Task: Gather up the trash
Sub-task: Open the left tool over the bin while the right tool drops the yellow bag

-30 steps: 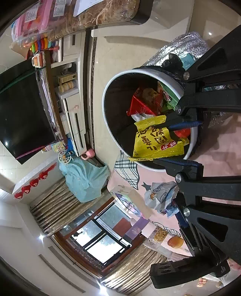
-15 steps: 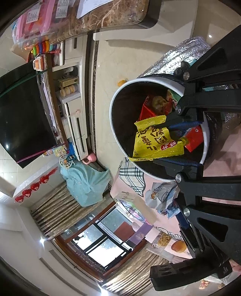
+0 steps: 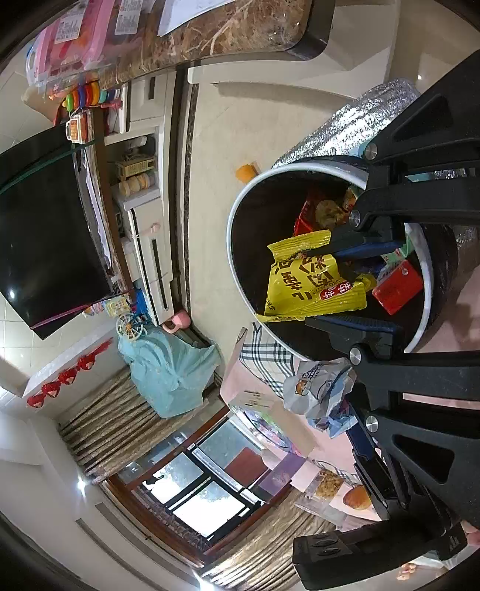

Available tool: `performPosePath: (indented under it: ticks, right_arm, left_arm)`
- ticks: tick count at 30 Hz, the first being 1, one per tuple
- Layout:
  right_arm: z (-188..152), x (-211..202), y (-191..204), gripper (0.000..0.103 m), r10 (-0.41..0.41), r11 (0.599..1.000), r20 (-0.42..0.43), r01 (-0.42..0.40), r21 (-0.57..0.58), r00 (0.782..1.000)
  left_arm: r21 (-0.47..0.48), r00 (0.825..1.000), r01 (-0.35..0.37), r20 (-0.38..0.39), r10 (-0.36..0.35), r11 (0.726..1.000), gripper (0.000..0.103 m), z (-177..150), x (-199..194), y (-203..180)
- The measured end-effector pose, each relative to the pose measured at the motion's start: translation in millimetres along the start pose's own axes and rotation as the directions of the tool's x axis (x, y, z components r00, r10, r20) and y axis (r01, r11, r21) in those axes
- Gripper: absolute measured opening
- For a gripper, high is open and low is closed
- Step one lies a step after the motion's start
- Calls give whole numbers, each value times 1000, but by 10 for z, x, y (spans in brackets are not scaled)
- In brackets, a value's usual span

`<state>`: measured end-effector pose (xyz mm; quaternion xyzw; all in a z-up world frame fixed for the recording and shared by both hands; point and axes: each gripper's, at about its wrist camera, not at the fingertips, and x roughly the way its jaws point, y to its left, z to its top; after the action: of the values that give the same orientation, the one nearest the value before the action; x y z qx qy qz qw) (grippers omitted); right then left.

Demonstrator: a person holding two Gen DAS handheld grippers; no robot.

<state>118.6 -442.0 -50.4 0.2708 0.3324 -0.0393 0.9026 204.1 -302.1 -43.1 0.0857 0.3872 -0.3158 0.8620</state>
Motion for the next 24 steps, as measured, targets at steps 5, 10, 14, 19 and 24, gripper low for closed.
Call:
performPosePath:
  ticks: [5, 10, 14, 19, 24]
  right_arm:
    - [37, 1, -51, 27, -2, 1000, -1, 2, 9, 1000]
    - [80, 41, -84, 27, -3, 1000, -18, 4, 10, 1000]
    - [89, 72, -109, 27, -3, 1000, -31, 4, 17, 1000]
    - [109, 97, -150, 28, -1, 1000, -41, 2, 28, 999]
    - [115, 118, -160, 31, -5, 1000, -52, 6, 30, 999]
  left_arm:
    - [6, 1000, 0, -9, 0, 1000, 36, 27, 52, -34]
    - [17, 1000, 1, -16, -1, 1000, 36, 52, 96, -78]
    - [16, 1000, -1, -21, 1, 1000, 36, 71, 123, -78]
    - [10, 999, -5, -34, 5, 1000, 38, 72, 159, -64]
    - [-3, 999, -5, -43, 5, 1000, 41, 73, 171, -50]
